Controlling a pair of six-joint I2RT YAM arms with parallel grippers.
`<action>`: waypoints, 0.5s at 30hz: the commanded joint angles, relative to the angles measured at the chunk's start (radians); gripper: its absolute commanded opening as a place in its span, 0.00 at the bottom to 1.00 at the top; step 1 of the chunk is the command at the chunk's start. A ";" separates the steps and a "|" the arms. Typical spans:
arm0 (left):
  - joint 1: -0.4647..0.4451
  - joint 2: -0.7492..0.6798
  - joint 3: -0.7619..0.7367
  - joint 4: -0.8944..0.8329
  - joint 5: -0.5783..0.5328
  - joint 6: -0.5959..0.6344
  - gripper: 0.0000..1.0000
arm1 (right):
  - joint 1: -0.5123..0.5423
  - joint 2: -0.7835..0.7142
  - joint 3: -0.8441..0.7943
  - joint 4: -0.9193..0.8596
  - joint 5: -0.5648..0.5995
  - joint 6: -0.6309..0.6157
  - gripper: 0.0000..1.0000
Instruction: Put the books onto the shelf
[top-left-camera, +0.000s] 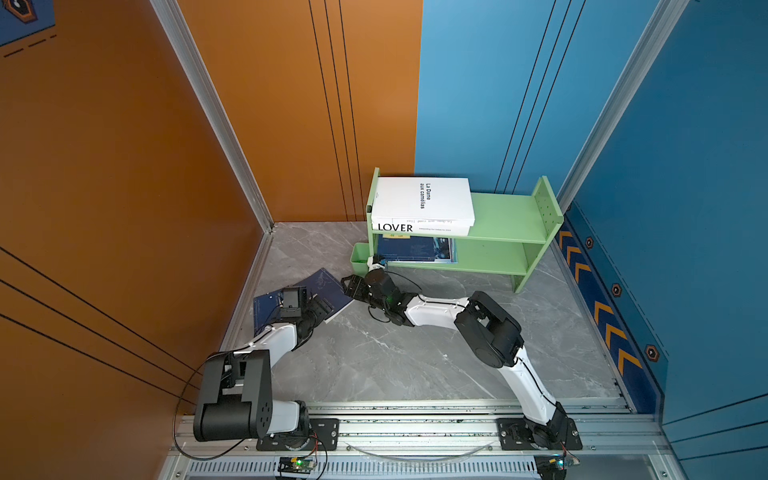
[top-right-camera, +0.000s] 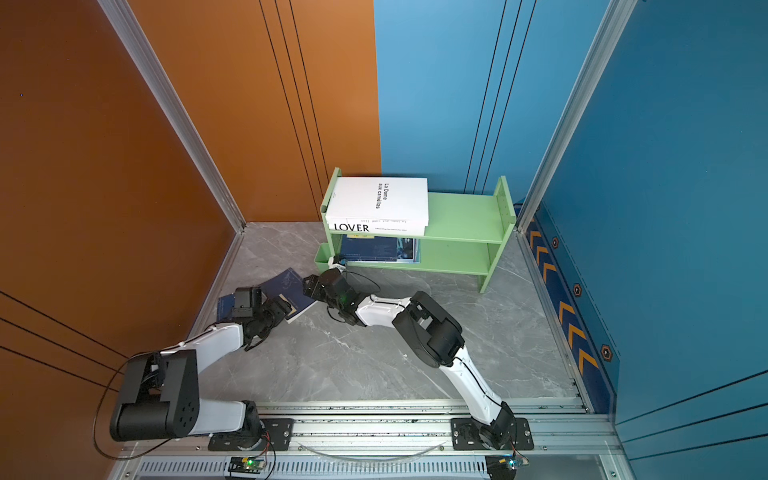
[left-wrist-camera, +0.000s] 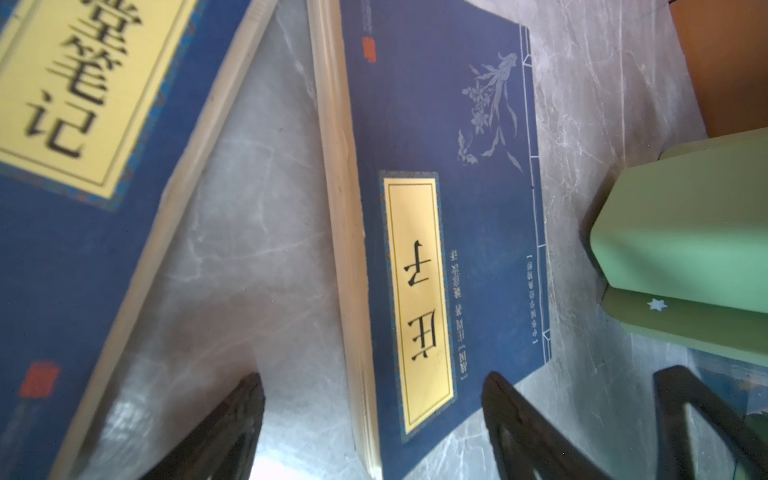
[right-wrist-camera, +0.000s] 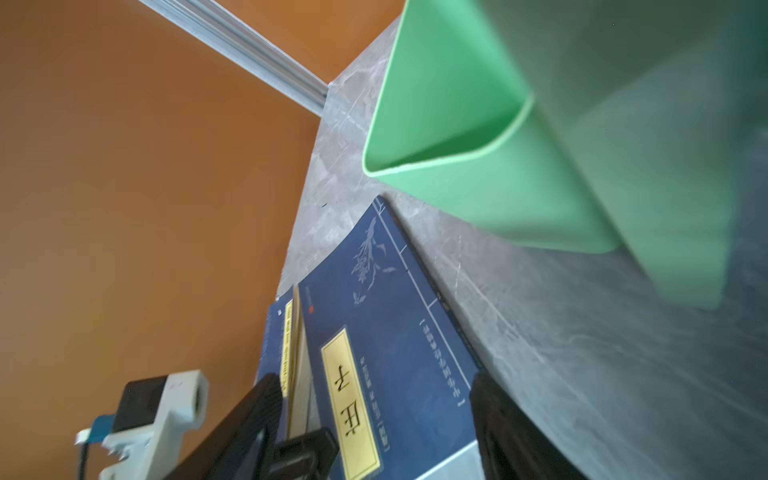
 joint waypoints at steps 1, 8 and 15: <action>0.007 0.030 0.027 -0.064 0.017 0.017 0.85 | -0.003 0.064 0.064 -0.121 0.085 -0.081 0.77; 0.009 0.054 0.048 -0.068 0.012 0.022 0.85 | -0.002 0.151 0.218 -0.243 0.067 -0.097 0.77; 0.014 0.080 0.052 -0.057 0.008 0.019 0.85 | -0.008 0.202 0.312 -0.393 -0.018 -0.027 0.71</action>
